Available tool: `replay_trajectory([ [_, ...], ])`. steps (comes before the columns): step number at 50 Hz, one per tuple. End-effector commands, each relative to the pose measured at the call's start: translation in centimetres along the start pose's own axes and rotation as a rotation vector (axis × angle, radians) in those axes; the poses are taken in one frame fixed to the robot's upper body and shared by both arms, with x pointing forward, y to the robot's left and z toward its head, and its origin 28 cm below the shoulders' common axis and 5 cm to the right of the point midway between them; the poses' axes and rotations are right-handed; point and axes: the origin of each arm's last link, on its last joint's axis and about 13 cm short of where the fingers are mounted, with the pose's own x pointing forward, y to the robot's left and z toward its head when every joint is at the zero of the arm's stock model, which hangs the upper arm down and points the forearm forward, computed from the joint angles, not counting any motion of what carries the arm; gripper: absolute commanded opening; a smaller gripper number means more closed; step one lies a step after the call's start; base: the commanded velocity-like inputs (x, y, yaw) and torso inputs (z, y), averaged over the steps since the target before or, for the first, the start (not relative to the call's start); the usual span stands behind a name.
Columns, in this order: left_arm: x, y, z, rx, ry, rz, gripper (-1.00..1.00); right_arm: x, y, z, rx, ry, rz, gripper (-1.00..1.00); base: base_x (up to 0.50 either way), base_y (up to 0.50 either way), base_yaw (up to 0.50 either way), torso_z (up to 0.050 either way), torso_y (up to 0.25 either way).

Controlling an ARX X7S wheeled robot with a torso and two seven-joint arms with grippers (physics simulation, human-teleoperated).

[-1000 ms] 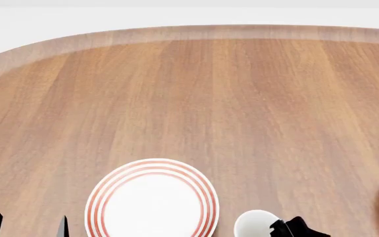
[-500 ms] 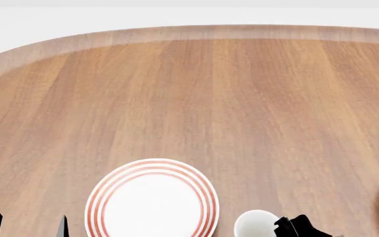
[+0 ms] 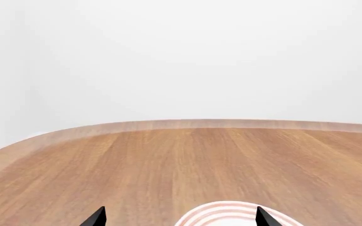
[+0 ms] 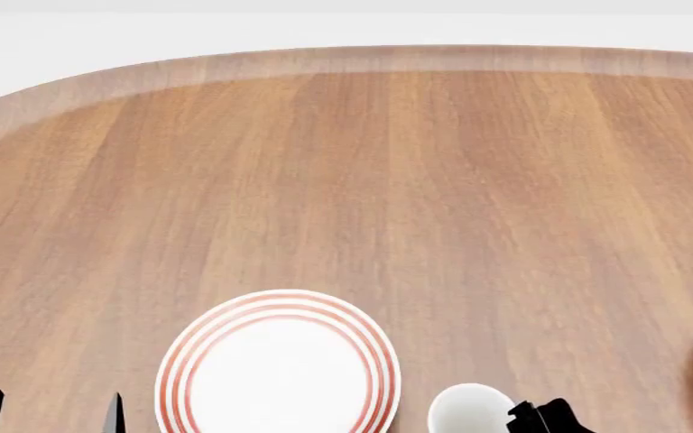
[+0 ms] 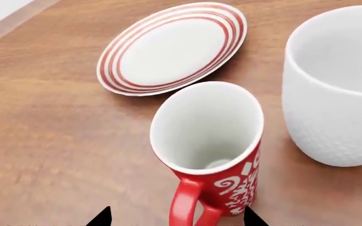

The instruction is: Put the red mug on the left plate.

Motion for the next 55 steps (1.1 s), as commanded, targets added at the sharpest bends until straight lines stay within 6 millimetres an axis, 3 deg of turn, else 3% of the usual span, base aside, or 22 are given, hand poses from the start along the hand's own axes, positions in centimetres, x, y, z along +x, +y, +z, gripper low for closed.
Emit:
replay_trajectory([
  [1,-0.01,0.00,-0.01,0.000,0.000,0.000,1.00,0.16,0.05,-0.08,0.007,0.015,0.000,1.00,0.00,0.00,0.00,0.000,0.000],
  [41,0.02,0.08,-0.04,0.002,-0.002,0.006,1.00,1.11,0.33,-0.65,0.005,0.043,-0.013,1.00,0.00,0.00,0.00,0.000,0.000],
  [42,0.00,0.08,-0.03,0.002,-0.002,0.006,1.00,1.10,0.32,-0.62,0.004,0.041,-0.014,-1.00,0.00,0.00,0.00,0.000,0.000],
  [55,0.05,0.13,0.01,0.000,-0.003,0.006,1.00,0.49,0.27,0.13,0.013,0.025,-0.003,-1.00,0.00,0.00,0.00,0.000,0.000],
])
